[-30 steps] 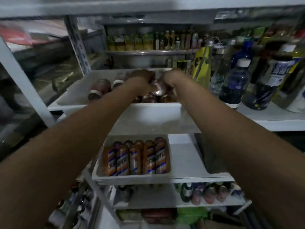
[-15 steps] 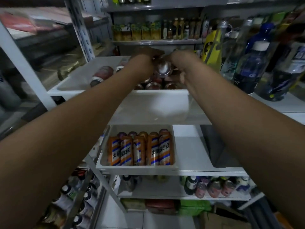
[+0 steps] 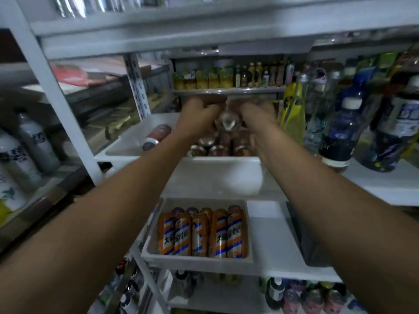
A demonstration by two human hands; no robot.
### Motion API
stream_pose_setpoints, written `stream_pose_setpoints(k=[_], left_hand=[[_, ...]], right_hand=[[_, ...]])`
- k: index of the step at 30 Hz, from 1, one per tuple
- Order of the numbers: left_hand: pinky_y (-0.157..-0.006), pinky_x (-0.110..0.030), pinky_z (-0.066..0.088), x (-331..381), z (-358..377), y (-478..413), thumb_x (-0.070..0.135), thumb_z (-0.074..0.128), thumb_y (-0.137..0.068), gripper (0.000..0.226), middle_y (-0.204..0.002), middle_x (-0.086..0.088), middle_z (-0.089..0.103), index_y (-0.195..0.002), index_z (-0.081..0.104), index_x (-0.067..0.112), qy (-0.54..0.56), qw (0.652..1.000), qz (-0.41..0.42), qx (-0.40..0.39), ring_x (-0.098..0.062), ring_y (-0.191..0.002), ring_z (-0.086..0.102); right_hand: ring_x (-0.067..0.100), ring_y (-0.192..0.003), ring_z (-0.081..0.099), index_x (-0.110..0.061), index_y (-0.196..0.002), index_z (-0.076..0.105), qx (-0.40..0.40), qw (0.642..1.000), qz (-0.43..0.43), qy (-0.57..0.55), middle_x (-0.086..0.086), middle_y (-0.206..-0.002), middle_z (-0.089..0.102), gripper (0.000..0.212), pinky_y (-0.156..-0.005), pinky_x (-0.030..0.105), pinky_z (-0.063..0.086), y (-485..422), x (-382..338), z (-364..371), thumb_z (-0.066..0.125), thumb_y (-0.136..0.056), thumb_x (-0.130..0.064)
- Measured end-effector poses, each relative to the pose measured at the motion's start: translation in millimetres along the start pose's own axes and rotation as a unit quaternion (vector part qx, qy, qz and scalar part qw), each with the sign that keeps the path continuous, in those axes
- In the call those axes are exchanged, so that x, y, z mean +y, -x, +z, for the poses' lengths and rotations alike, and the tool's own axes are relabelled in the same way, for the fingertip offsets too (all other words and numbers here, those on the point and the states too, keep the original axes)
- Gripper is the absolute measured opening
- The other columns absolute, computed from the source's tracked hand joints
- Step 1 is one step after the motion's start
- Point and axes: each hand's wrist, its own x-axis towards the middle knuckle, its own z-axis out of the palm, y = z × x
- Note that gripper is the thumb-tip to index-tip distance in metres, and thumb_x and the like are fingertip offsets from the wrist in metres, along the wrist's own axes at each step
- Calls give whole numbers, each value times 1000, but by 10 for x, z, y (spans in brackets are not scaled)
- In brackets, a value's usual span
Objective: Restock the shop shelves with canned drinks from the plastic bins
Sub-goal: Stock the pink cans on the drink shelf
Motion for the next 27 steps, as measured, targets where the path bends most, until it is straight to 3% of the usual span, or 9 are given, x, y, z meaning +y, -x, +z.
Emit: stream_pose_setpoints(k=[2,5,7,9,13,19,22,24,27], left_hand=[[-92,-42,59,-17,-78,-13,18,76,-81,27,-103,-5,78,-107,78,14,86,992,-77,49,-19,-98,73],[-77,-36,60,129,-196,71,13,76,-83,35,-104,-18,75,-115,70,0,240,941,-225,81,-25,-82,72],[-55,-25,57,228,-296,161,9,62,-95,12,-79,-12,75,-97,70,0,296,905,-301,47,-20,-61,71],[-43,-20,49,265,-437,267,12,56,-99,21,-63,-6,69,-82,67,6,325,888,-326,13,-17,-47,65],[-51,-26,54,288,-794,422,2,61,-94,20,-84,-6,73,-108,72,13,350,892,-275,72,-16,-62,68],[-74,-28,61,281,-1533,911,-8,66,-87,43,-117,-10,74,-126,66,10,311,922,-183,141,-22,-97,75],[-70,-25,59,281,-1946,1191,-9,70,-82,47,-120,-8,73,-126,66,9,278,923,-165,206,-20,-97,73],[-69,-25,59,302,-2224,1392,-11,71,-79,50,-120,-8,73,-125,67,8,253,925,-153,238,-21,-99,73],[-70,-26,60,341,-2629,1728,-12,68,-82,45,-111,-7,76,-123,66,8,223,929,-136,261,-18,-95,74]], right_hand=[[26,-89,74,-14,-74,76,-6,999,-31,-16,2,-83,77,14,-86,49,60,70,-45,8,82,-62,-10],[20,-89,73,-17,-82,80,-62,996,-60,-6,-1,-87,78,19,-87,44,60,189,-80,-4,81,-67,-5],[16,-88,73,-19,-90,80,-121,989,-81,10,-4,-88,78,25,-84,40,59,247,-117,8,85,-67,-9],[11,-83,73,-17,-91,77,-157,985,-73,9,-6,-86,78,25,-82,35,59,334,-182,47,87,-70,-8],[33,-97,73,-6,-109,74,-275,961,-10,-23,14,-103,77,30,-91,47,57,564,-239,278,80,-80,-9],[15,-73,73,-13,-122,62,-340,936,21,-87,7,-105,74,30,-52,25,54,916,-355,864,69,-94,-16],[25,-92,73,-14,-126,62,-397,912,30,-95,8,-112,74,35,-68,33,61,1141,-319,1274,67,-92,-8],[24,-93,71,-18,-113,68,-428,900,13,-81,1,-103,76,24,-72,27,60,1325,-309,1528,65,-93,-4],[18,-95,72,-22,-110,68,-482,874,15,-57,4,-112,74,20,-72,21,60,1678,-335,1886,63,-96,-9]])
